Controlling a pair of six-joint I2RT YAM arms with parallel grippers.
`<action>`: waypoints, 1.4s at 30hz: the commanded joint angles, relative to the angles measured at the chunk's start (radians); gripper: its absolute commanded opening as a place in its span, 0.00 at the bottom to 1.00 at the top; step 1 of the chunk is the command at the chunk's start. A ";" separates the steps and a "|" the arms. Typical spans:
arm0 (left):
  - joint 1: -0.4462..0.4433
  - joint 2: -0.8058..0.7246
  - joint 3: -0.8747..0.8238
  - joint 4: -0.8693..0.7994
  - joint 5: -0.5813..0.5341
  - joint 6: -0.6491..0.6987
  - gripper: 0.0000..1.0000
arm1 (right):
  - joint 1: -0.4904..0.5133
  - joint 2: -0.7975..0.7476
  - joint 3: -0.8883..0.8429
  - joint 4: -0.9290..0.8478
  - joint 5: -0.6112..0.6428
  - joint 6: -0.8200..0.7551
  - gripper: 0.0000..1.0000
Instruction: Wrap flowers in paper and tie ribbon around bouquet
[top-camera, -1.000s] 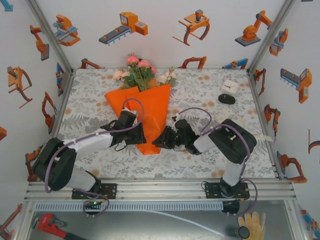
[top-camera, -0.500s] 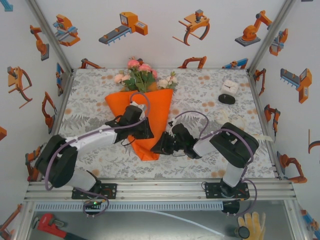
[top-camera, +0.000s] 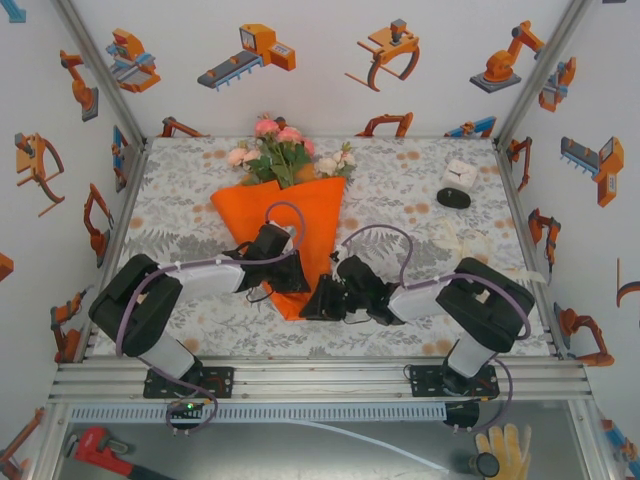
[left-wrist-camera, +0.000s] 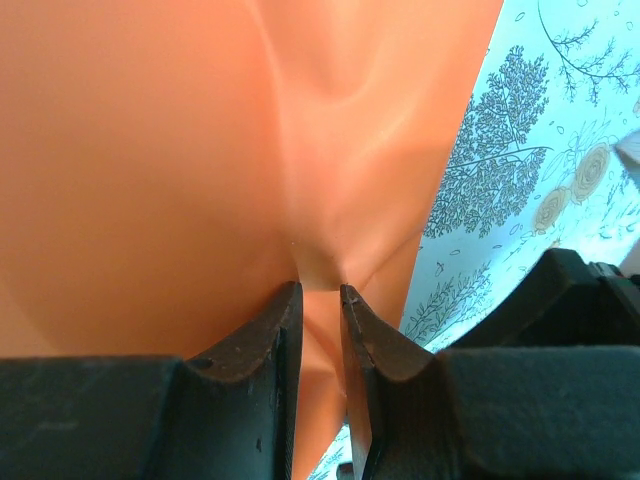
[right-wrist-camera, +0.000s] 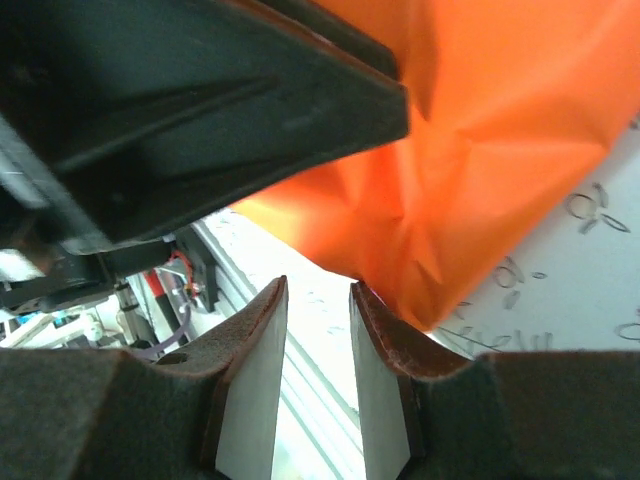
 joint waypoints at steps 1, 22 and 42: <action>-0.002 0.016 -0.006 -0.071 -0.069 0.023 0.27 | -0.004 0.072 -0.062 0.042 0.059 0.016 0.34; -0.003 -0.058 -0.037 -0.097 -0.077 0.085 0.26 | -0.175 0.106 0.070 0.125 -0.033 0.007 0.34; -0.004 -0.109 -0.053 -0.122 -0.104 0.080 0.26 | -0.426 0.359 0.242 0.196 -0.071 -0.049 0.34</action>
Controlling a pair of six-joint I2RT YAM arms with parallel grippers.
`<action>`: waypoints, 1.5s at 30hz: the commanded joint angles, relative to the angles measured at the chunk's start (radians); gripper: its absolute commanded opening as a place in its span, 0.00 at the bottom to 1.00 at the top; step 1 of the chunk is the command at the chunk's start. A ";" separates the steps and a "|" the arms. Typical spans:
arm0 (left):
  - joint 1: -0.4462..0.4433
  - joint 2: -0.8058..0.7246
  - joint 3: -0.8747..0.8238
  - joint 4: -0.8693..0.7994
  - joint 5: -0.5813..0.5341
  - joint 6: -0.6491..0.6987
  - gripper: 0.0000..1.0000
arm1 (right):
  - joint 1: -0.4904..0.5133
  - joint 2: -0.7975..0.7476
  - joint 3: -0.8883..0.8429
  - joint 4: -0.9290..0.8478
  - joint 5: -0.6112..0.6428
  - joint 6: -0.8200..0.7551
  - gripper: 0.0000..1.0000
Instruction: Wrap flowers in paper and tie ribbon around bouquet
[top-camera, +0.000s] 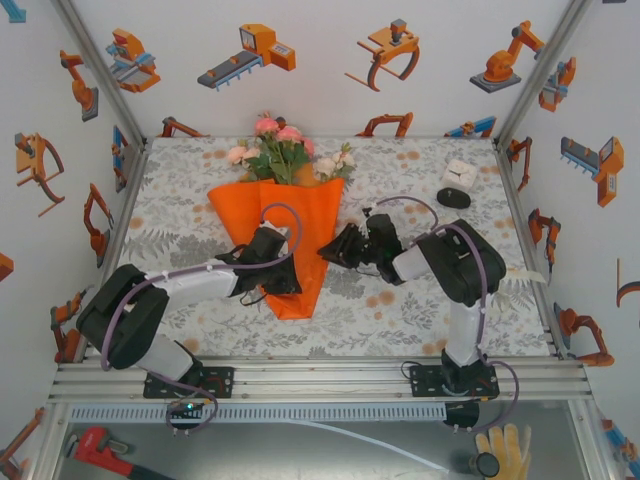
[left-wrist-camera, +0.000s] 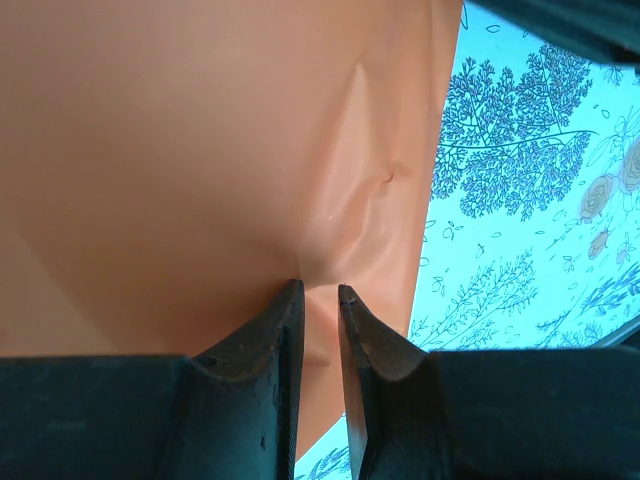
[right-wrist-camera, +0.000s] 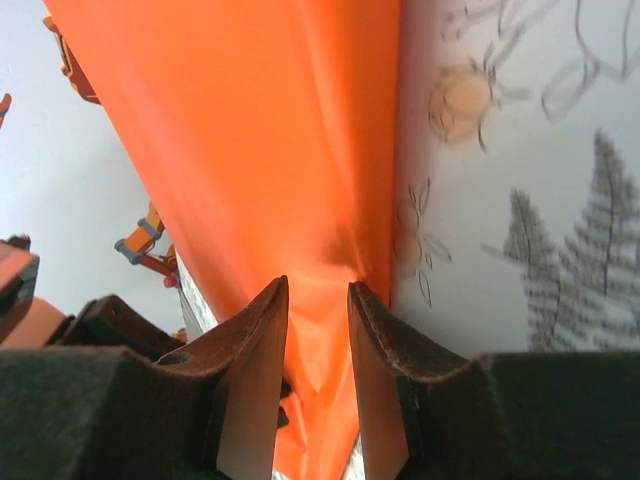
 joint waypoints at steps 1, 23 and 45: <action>-0.002 -0.022 -0.019 -0.059 -0.022 0.017 0.26 | -0.026 0.054 0.037 -0.048 0.043 -0.049 0.34; -0.001 -0.189 0.085 -0.142 -0.039 0.057 0.47 | -0.138 -0.222 0.320 -0.554 0.088 -0.307 0.35; -0.001 -0.308 0.172 -0.233 -0.059 0.078 0.60 | -0.256 -0.468 0.318 -0.976 0.266 -0.520 0.36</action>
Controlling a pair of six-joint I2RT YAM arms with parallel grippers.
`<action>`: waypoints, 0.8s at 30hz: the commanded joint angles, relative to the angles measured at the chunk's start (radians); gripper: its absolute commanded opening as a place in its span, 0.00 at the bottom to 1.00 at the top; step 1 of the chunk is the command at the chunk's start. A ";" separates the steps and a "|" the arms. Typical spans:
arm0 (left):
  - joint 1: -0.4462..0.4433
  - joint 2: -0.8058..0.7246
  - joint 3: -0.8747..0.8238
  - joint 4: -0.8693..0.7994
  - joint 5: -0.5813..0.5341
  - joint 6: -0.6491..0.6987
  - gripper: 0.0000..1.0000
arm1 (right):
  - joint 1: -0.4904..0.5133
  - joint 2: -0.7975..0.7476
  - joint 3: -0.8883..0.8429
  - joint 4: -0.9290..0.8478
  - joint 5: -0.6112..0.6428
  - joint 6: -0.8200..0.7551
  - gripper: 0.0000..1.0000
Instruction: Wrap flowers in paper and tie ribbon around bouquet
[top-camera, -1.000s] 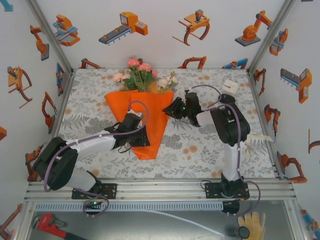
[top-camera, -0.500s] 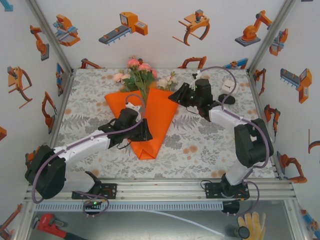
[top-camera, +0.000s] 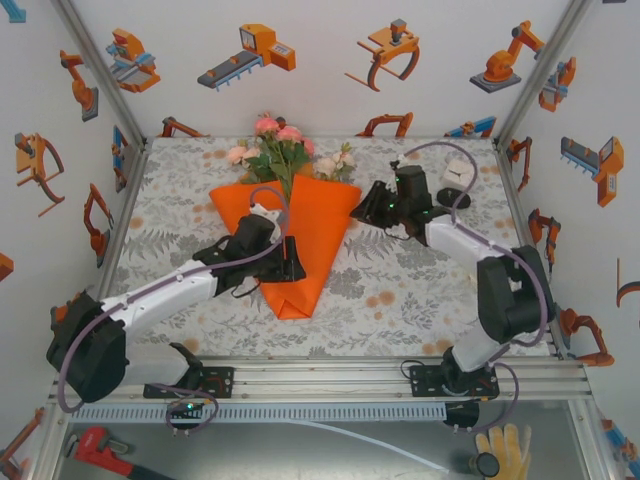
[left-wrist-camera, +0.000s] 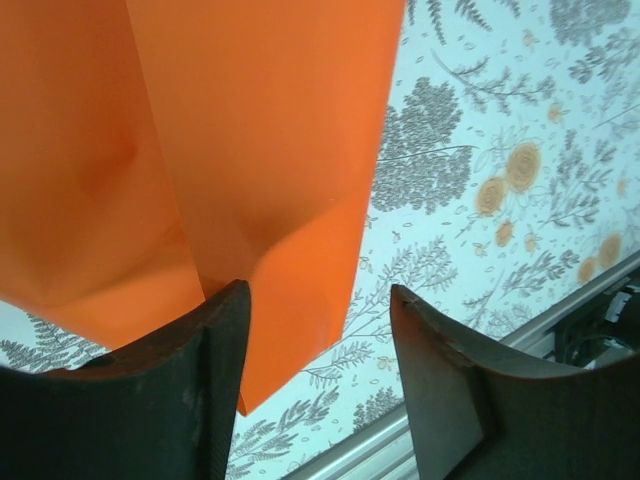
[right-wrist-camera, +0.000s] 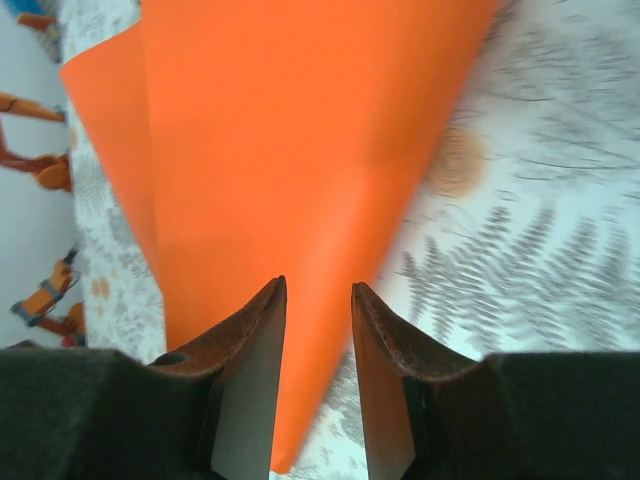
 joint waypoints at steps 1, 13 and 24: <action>-0.001 -0.097 0.080 -0.066 -0.038 0.049 0.62 | -0.098 -0.095 0.036 -0.198 0.153 -0.116 0.37; -0.006 -0.376 0.091 -0.080 0.145 0.083 0.81 | -0.529 0.121 0.253 -0.553 0.350 -0.347 0.65; -0.005 -0.419 0.039 -0.131 0.093 0.114 0.86 | -0.568 0.338 0.343 -0.592 0.337 -0.355 0.40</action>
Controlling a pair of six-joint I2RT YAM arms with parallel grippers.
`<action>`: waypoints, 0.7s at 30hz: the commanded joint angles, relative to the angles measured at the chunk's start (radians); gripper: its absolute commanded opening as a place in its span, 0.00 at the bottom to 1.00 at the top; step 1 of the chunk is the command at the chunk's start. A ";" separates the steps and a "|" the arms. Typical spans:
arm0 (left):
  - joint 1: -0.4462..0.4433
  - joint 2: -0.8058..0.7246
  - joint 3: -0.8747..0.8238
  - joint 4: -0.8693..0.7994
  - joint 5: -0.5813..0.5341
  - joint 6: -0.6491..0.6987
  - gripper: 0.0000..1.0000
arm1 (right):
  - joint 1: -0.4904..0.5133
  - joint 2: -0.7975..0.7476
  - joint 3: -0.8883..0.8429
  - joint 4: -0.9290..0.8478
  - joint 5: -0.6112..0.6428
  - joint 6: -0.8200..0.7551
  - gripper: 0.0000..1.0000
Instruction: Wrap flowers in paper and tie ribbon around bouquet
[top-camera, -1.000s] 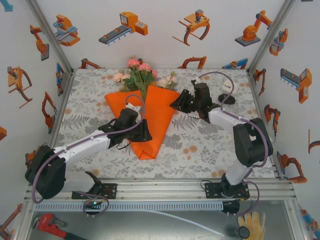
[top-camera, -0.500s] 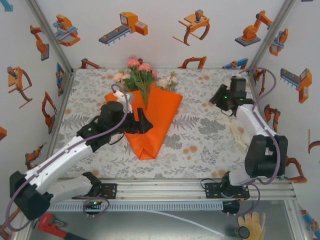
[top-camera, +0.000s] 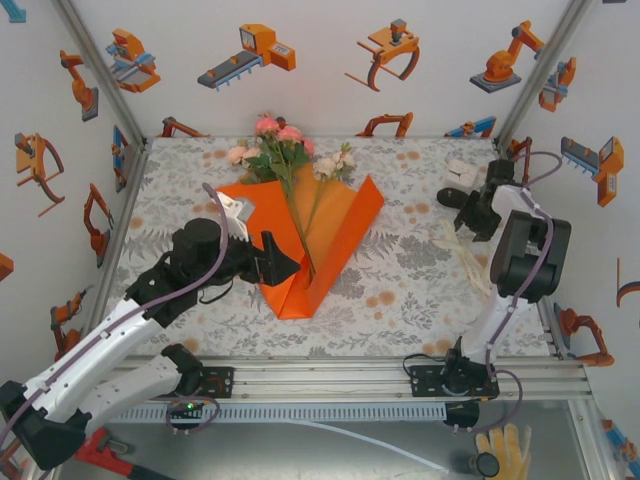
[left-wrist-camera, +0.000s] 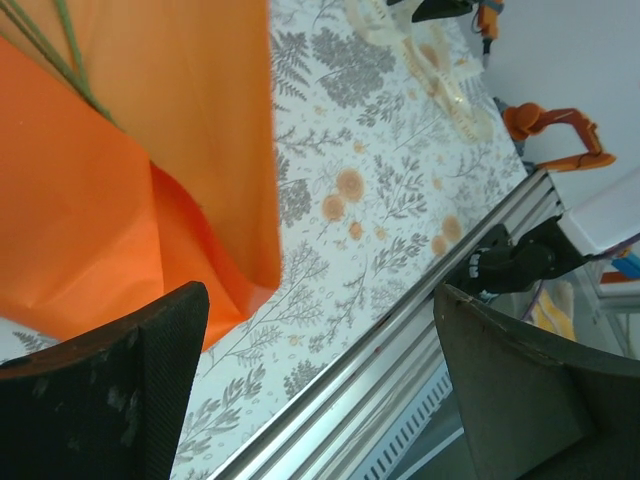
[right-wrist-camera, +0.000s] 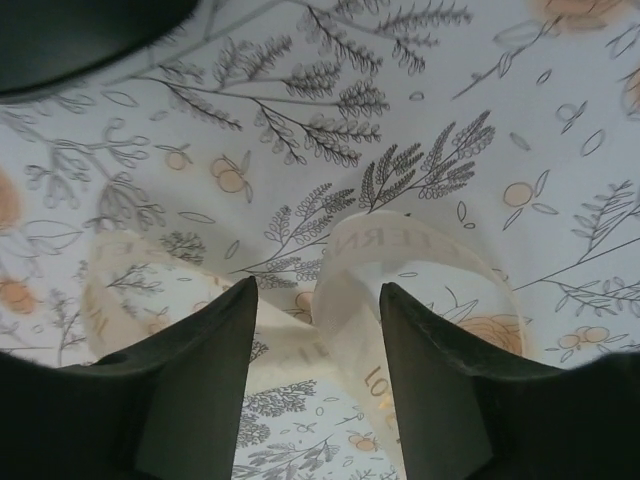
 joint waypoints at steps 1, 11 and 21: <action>-0.005 0.010 0.004 -0.029 -0.005 0.042 0.86 | 0.002 -0.030 0.011 -0.025 0.029 -0.008 0.27; 0.023 0.112 -0.016 -0.207 -0.327 -0.034 0.86 | 0.226 -0.600 -0.393 0.035 -0.004 0.183 0.56; 0.147 0.334 -0.086 -0.222 -0.548 -0.077 0.80 | 0.691 -1.077 -0.912 0.262 -0.165 0.805 0.74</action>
